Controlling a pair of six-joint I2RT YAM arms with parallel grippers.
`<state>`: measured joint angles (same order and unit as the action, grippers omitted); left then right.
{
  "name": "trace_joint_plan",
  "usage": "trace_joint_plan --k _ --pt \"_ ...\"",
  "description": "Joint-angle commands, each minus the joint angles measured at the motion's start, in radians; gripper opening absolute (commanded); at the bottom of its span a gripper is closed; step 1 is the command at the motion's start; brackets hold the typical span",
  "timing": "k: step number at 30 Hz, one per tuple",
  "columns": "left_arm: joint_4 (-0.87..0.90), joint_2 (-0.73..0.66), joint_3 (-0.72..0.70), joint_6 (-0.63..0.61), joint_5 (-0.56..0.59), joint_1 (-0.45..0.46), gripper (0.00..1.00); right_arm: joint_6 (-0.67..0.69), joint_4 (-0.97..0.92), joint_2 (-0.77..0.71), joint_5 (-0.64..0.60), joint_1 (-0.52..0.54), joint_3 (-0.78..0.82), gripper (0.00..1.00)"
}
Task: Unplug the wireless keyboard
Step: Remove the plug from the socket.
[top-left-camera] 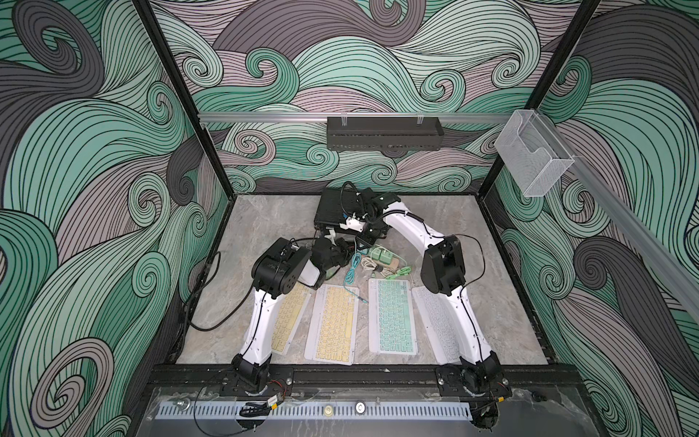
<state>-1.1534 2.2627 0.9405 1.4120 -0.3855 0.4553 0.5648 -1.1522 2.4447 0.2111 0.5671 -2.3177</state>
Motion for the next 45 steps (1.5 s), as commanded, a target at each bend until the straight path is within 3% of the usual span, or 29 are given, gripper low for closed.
trace_joint_plan --k 1,3,5,7,13,16,21,26,28,33,38,40,43,45 --pt "0.241 0.077 -0.068 0.023 0.032 0.008 0.00 0.019 0.096 -0.059 -0.180 0.058 0.023 0.00" --pt "0.241 0.080 -0.077 0.031 0.040 0.008 0.00 0.058 0.144 -0.074 -0.314 0.082 0.075 0.00" --pt "0.242 0.076 -0.088 0.034 0.053 0.006 0.00 0.060 0.179 -0.090 -0.335 0.089 0.103 0.00" --pt "0.252 0.063 -0.102 0.030 0.072 0.005 0.00 0.057 0.192 -0.110 -0.259 0.085 0.123 0.00" --pt "0.286 0.046 -0.105 0.022 0.078 0.000 0.00 0.016 0.171 -0.152 0.128 0.026 0.140 0.00" --pt "0.283 0.052 -0.108 0.025 0.081 0.000 0.00 -0.019 0.154 -0.147 0.215 0.000 0.114 0.00" --pt "0.275 0.060 -0.107 0.033 0.078 0.000 0.00 -0.027 0.154 -0.149 0.135 0.007 0.103 0.00" --pt "0.278 0.058 -0.106 0.028 0.079 0.000 0.00 0.033 0.176 -0.147 -0.206 0.071 0.119 0.00" --pt "0.278 0.058 -0.108 0.028 0.080 0.000 0.00 0.050 0.196 -0.149 -0.284 0.088 0.137 0.00" --pt "0.281 0.063 -0.110 0.030 0.083 0.000 0.00 0.049 0.197 -0.159 -0.204 0.083 0.150 0.00" --pt "0.285 0.061 -0.112 0.028 0.086 0.000 0.00 0.013 0.173 -0.195 0.133 0.038 0.145 0.00" --pt "0.284 0.060 -0.114 0.027 0.088 0.002 0.00 -0.024 0.173 -0.200 0.211 0.020 0.132 0.00" --pt "0.289 0.059 -0.114 0.025 0.088 0.001 0.00 -0.039 0.174 -0.206 0.198 0.017 0.123 0.00" --pt "0.290 0.061 -0.112 0.025 0.088 0.002 0.00 -0.035 0.179 -0.205 0.080 0.034 0.125 0.00"
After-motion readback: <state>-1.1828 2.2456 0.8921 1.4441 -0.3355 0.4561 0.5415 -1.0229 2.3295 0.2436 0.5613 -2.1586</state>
